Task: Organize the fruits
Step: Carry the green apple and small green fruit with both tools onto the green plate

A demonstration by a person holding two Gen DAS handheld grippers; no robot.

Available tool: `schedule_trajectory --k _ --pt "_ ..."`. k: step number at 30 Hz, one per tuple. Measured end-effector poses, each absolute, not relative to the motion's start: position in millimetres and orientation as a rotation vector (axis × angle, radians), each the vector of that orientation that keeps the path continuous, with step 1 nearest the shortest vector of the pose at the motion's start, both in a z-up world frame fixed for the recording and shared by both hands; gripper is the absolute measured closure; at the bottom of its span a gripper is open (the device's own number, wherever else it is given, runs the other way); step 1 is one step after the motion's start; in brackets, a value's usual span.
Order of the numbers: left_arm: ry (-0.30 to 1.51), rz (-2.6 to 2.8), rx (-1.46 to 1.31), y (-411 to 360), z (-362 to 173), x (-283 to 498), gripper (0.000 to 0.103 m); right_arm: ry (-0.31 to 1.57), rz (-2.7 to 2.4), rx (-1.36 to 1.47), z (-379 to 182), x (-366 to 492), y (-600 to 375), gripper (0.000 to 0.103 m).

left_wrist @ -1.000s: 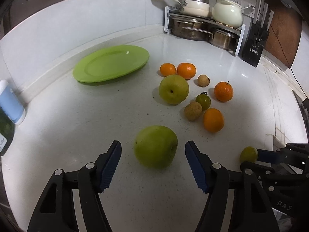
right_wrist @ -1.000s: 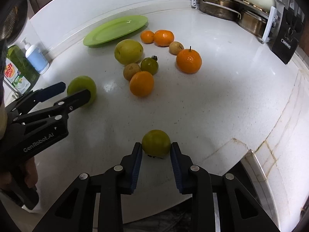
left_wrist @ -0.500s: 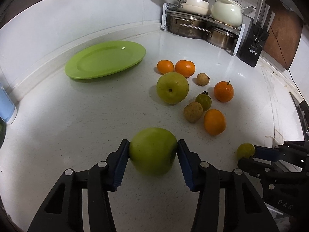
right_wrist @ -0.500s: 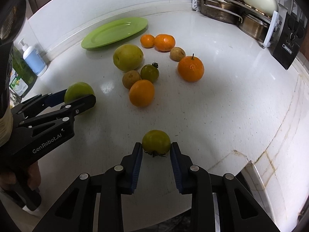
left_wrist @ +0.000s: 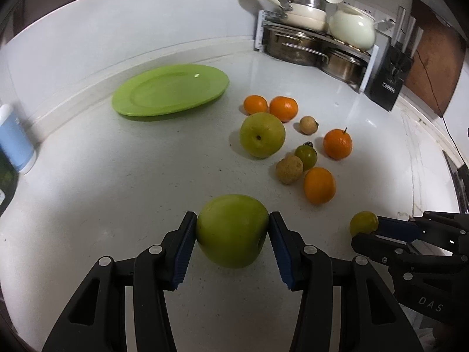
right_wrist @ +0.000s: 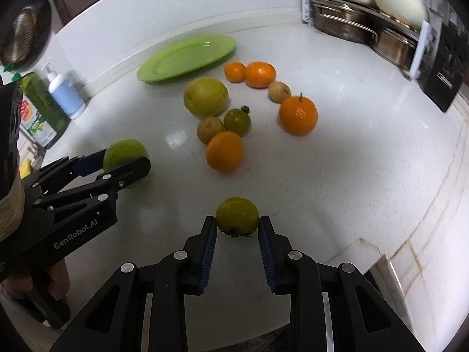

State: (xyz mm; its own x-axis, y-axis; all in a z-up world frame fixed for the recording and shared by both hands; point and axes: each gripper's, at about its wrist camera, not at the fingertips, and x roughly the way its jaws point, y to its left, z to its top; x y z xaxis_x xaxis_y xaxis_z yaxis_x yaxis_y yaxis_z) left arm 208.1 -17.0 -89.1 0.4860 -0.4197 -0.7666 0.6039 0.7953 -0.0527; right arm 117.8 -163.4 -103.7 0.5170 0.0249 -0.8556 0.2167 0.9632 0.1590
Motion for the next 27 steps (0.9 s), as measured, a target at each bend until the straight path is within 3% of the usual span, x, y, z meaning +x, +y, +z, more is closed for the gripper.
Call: schedule_trajectory --k 27 --pt "0.691 -0.307 0.102 -29.3 -8.9 210.4 0.054 0.797 0.284 0.081 -34.3 189.2 -198.2 0.073"
